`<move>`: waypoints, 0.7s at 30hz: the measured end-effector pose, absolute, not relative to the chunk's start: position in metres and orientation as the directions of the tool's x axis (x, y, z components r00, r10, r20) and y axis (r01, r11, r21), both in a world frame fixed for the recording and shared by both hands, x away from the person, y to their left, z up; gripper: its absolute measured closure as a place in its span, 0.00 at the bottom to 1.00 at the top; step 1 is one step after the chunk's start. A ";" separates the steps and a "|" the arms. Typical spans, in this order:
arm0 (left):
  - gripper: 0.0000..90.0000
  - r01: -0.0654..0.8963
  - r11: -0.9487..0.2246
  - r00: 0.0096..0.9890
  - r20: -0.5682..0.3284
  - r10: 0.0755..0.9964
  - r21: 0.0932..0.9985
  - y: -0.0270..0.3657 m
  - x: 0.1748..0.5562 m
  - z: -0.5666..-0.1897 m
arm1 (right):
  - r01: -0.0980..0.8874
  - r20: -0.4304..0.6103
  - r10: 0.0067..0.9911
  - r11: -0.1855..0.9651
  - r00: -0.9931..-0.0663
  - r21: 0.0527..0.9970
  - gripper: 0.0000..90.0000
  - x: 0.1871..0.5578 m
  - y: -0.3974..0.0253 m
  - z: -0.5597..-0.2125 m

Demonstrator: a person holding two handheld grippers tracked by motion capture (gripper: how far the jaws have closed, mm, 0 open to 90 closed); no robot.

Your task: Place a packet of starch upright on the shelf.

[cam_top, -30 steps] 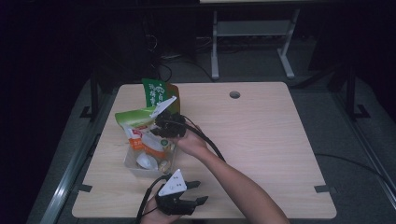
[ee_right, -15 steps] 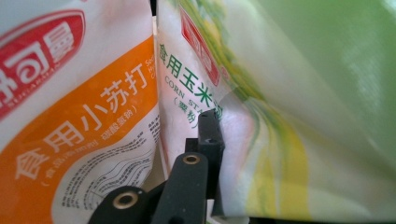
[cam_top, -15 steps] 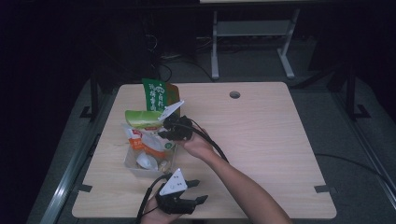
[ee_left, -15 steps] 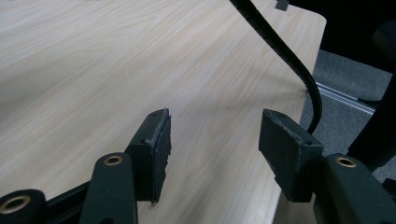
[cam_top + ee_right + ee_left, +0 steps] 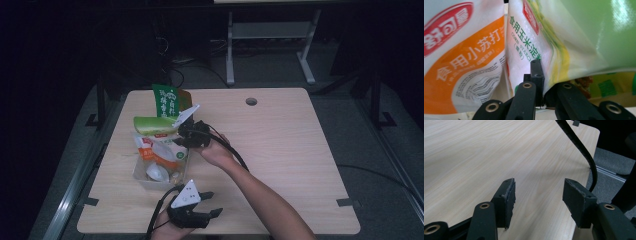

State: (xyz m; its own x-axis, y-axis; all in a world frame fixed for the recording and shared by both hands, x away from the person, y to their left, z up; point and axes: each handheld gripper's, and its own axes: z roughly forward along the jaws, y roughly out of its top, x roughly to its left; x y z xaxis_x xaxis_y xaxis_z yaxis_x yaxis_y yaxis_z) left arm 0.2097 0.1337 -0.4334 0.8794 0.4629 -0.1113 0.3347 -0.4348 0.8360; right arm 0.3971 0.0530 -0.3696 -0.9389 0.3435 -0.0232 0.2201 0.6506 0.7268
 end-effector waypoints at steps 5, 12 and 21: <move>0.48 0.336 -0.429 0.876 -0.112 0.469 0.838 0.133 0.212 -0.433 | 0.203 -0.050 0.342 0.663 -0.938 0.721 0.98 0.406 0.055 -0.371; 0.47 0.338 -0.425 0.870 -0.107 0.481 0.840 0.136 0.215 -0.432 | 0.236 -0.008 0.354 0.639 -0.935 0.732 0.96 0.414 0.052 -0.373; 0.44 0.333 -0.427 0.860 -0.085 0.503 0.841 0.138 0.220 -0.431 | 0.286 0.078 0.357 0.577 -0.931 0.765 0.75 0.415 0.030 -0.365</move>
State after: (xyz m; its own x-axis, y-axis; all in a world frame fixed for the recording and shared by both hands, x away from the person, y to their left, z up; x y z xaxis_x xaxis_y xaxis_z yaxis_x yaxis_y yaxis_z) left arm 0.2202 0.1378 -0.4307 0.8602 0.5028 -0.0848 0.3325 -0.4271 0.8408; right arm 0.4151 0.0297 -0.3651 -0.9307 0.3574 0.0781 0.2857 0.5766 0.7655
